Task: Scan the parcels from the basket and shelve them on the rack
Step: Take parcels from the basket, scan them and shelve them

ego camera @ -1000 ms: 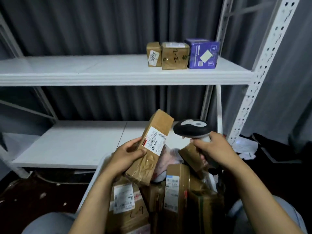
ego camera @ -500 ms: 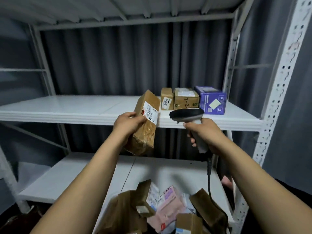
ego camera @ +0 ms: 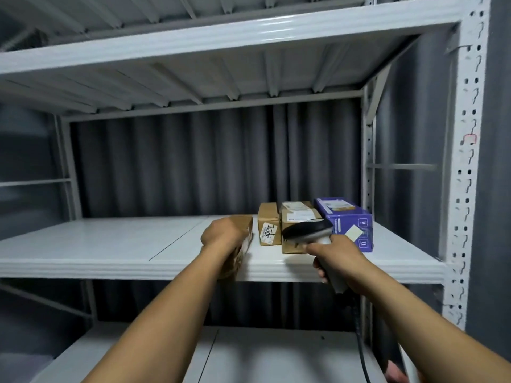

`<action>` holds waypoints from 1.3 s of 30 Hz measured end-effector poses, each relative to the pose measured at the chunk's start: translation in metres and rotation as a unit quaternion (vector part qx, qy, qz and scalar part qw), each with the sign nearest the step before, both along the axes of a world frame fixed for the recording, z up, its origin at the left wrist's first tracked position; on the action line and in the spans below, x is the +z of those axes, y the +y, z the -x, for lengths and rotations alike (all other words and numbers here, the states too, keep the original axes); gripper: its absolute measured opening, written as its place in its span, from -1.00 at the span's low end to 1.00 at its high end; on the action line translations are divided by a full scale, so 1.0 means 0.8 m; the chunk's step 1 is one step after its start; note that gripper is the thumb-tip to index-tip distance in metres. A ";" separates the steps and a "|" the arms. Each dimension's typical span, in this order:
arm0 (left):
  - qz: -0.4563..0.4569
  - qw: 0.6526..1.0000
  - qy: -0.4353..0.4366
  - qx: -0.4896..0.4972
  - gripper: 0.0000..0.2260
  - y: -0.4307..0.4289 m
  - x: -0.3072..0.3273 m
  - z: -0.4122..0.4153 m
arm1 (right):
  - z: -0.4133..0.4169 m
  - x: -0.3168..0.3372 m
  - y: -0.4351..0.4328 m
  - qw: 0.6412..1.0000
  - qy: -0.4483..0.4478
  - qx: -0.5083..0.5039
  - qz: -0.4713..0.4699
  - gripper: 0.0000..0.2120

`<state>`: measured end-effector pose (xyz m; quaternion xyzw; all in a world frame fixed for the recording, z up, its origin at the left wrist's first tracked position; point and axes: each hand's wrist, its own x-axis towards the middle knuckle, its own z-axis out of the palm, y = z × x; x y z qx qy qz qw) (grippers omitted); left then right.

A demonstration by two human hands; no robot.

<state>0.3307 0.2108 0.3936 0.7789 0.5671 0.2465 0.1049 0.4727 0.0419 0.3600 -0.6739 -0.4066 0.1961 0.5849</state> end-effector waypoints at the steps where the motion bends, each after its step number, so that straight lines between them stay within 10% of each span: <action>1: 0.002 1.000 0.008 -0.004 -0.59 0.004 0.003 -0.003 | -0.003 0.000 0.001 1.000 -0.002 0.001 0.002 -0.87; 10: 0.089 0.958 0.235 -0.141 -0.16 0.015 0.004 0.049 | -0.024 -0.002 0.017 1.000 0.008 -0.017 -0.013 -0.89; 21: -0.073 0.986 0.018 -0.150 -0.34 0.066 -0.049 0.000 | -0.027 0.015 0.035 0.997 -0.072 -0.037 -0.006 -0.86; 39: -0.088 0.986 0.004 -0.140 -0.46 0.130 -0.058 -0.059 | -0.057 0.007 0.073 0.994 -0.085 -0.064 0.016 -0.87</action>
